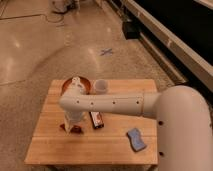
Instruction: Drag the pepper across the table
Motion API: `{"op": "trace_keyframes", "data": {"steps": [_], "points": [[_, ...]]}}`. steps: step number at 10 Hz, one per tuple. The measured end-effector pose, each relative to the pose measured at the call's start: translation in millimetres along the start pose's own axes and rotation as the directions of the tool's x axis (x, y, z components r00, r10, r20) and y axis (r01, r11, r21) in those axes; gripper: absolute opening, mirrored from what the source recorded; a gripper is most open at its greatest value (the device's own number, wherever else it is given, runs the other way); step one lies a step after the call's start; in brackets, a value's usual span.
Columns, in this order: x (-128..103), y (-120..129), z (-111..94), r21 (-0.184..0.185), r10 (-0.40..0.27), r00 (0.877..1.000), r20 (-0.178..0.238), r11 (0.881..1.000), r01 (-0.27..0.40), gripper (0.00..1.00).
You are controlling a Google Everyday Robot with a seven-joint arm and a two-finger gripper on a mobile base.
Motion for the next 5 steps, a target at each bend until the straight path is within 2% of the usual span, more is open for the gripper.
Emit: {"op": "trace_keyframes", "data": {"steps": [2,5], "points": [[-4.2,-5.2,13.9,0.009,-0.027,0.999,0.020,1.000,0.027,0.64],[-3.9,-2.6,30.6,0.009,-0.023,0.999,0.035,1.000,0.022,0.64]]}}
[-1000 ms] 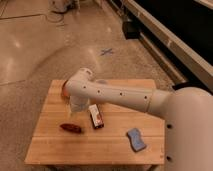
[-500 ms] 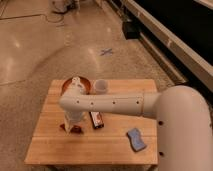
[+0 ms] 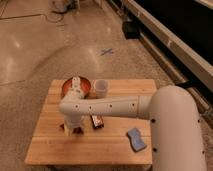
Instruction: Drag the pepper across the table
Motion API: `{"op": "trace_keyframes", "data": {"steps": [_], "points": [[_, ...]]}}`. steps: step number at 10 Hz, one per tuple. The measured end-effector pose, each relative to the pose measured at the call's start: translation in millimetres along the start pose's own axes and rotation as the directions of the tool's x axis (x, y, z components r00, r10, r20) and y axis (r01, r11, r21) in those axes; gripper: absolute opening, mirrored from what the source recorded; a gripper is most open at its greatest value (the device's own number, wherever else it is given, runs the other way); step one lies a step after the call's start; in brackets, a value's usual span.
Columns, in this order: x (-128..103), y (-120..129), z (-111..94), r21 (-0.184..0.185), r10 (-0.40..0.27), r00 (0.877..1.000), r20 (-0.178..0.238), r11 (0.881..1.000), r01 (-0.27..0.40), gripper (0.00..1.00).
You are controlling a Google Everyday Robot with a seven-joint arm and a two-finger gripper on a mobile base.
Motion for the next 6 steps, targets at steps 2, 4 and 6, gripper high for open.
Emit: {"op": "trace_keyframes", "data": {"steps": [2,4,6], "points": [[2.2,6.0,8.8,-0.013,0.014,1.000,0.001,1.000,-0.014,0.62],[5.6,10.6,11.5,-0.025,0.028,1.000,-0.008,0.999,-0.028,0.47],[5.2,12.3,10.8,-0.033,0.032,0.999,-0.014,0.999,-0.033,0.25]]}}
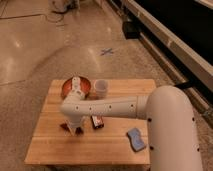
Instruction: Drag the pepper across the table
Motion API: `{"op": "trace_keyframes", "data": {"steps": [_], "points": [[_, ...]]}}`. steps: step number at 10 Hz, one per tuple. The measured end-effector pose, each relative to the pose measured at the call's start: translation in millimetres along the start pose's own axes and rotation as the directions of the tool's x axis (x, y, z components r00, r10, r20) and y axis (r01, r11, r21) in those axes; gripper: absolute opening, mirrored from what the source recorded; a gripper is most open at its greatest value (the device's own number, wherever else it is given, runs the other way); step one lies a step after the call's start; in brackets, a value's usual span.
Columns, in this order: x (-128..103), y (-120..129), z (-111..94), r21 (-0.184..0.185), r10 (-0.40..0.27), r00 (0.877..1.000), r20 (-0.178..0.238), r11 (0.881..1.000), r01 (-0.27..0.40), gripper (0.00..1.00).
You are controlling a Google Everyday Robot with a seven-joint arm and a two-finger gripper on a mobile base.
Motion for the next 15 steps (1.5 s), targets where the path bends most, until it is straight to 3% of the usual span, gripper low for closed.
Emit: {"op": "trace_keyframes", "data": {"steps": [3,8,11,15], "points": [[-7.8,-1.3,-5.5,-0.007,-0.021,1.000,0.009,1.000,0.021,0.01],[-40.2,22.6,-14.7,-0.052,-0.091,0.992,0.085,0.994,0.095,0.00],[-56.2,48.1,-18.2,-0.074,-0.086,0.989,0.120,0.993,0.095,0.00],[-69.7,71.2,-18.9,-0.074,-0.060,0.988,0.140,0.995,0.071,0.00]]}}
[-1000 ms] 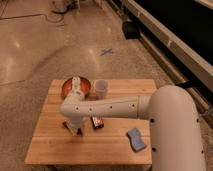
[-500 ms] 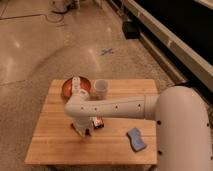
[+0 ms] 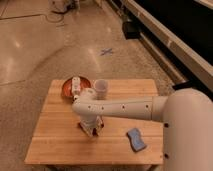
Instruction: Drag the pepper across the table
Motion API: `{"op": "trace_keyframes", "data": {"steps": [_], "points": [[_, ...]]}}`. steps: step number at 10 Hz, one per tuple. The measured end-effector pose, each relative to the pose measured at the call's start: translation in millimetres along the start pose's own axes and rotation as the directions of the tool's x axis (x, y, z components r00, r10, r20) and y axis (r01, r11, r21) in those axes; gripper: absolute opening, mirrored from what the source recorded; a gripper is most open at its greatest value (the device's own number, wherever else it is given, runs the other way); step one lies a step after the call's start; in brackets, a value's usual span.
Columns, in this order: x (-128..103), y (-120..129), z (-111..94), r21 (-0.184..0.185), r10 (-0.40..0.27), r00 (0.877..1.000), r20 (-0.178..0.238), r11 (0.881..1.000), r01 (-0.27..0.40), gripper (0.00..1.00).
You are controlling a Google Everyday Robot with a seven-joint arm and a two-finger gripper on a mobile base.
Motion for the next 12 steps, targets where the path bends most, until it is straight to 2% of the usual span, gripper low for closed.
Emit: {"op": "trace_keyframes", "data": {"steps": [2,5,7,11,12], "points": [[-4.7,11.8,0.4,0.015,0.029,1.000,-0.010,0.999,-0.029,0.00],[-10.0,27.4,-0.5,0.069,0.083,0.995,-0.058,0.995,-0.079,0.00],[-20.2,38.0,0.8,0.092,0.101,0.992,-0.073,0.991,-0.094,0.00],[-54.3,63.1,2.9,0.113,0.120,0.991,-0.067,0.987,-0.112,0.00],[-66.0,70.5,3.8,0.116,0.127,0.990,-0.056,0.986,-0.120,0.05]]}}
